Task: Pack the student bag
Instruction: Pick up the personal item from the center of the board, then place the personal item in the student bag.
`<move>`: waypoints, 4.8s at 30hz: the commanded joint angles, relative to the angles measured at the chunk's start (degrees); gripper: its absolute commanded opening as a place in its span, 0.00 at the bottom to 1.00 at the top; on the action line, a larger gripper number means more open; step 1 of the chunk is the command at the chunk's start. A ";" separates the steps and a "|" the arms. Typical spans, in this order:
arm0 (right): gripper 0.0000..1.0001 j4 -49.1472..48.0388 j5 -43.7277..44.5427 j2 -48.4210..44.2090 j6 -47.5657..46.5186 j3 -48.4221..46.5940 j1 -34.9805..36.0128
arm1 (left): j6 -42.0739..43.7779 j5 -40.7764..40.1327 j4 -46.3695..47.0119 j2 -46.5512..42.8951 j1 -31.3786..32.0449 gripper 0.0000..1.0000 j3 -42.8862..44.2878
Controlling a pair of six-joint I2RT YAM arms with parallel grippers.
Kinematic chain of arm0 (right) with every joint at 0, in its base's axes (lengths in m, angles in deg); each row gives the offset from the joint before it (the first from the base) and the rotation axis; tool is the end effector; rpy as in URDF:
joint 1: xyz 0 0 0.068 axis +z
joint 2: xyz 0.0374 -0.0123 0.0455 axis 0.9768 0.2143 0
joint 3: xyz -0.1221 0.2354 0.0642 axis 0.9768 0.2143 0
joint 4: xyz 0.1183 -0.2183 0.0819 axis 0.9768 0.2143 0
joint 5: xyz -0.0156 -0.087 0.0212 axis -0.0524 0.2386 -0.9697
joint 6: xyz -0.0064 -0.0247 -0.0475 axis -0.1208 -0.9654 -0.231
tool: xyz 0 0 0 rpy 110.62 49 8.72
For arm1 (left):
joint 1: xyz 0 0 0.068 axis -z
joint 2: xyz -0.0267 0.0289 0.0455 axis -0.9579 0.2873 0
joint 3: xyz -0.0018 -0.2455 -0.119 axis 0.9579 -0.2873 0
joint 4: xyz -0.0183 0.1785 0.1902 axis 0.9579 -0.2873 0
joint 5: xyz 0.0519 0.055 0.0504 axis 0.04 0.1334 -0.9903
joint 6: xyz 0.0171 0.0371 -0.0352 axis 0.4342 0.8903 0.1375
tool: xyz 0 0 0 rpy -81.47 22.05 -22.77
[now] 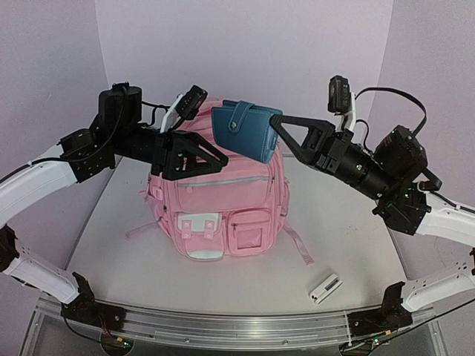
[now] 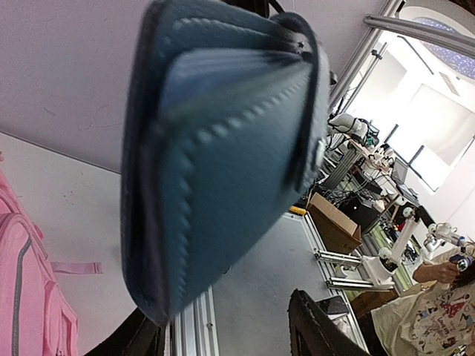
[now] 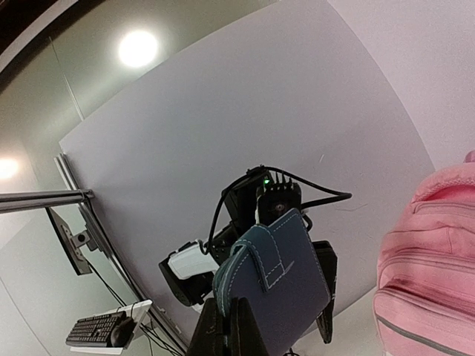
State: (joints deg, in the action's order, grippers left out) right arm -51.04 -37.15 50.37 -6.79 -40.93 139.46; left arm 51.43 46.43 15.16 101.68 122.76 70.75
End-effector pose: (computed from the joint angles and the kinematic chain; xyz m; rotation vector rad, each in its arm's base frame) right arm 0.1085 0.2261 0.4431 -0.5889 1.1471 1.6893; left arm 0.1624 -0.2352 0.4337 1.2747 1.4838 -1.6383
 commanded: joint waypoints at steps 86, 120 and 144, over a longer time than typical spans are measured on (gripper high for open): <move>0.00 50.10 -11.64 21.53 -36.54 -39.31 -13.44 | 23.29 -40.45 -38.89 2.10 -1.82 0.61 15.57; 0.00 62.29 -21.84 36.24 -53.87 -48.80 -14.81 | 23.95 -36.85 -41.53 0.86 -1.88 0.00 9.27; 0.00 69.08 -32.91 42.99 -57.92 -60.04 -14.73 | 28.62 -33.52 -50.05 2.36 -1.90 0.00 13.26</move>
State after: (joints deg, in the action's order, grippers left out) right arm 17.34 -65.25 93.36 -64.34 -98.38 124.78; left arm 79.69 14.15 -30.09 104.77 120.92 83.01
